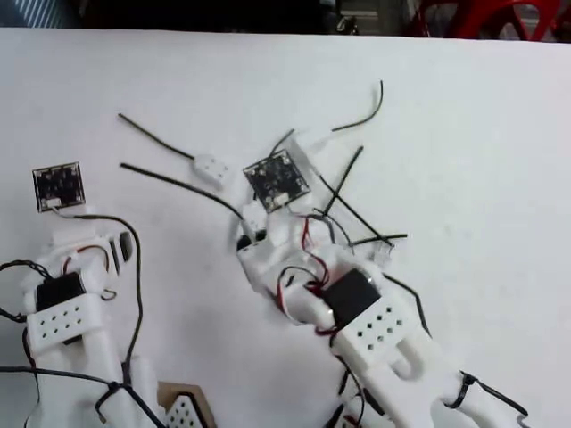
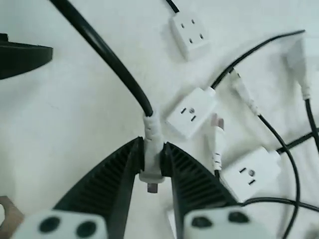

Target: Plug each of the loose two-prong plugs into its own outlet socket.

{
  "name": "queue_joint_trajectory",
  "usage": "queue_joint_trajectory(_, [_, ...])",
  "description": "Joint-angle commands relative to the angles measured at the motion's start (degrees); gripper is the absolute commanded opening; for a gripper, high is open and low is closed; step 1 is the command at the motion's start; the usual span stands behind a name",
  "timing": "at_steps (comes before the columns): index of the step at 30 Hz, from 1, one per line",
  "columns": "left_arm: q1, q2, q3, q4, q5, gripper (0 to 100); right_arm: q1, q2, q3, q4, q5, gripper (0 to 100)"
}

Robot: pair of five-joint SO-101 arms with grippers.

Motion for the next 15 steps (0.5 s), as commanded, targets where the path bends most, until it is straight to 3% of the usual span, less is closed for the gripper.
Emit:
queue_joint_trajectory(1, [2.9, -1.7, -0.7, -1.1, 0.2, 24, -3.8, -2.1, 1.3, -4.9, -0.9, 1.7])
queue_joint_trajectory(7, [9.5, -1.7, -9.8, 7.1, 0.8, 24, -6.7, -2.2, 4.0, -9.8, -0.7, 1.7])
queue_joint_trajectory(15, [24.4, -1.7, -18.7, 15.2, 3.9, 24, -6.5, -2.2, 6.2, -12.2, -0.4, 1.7])
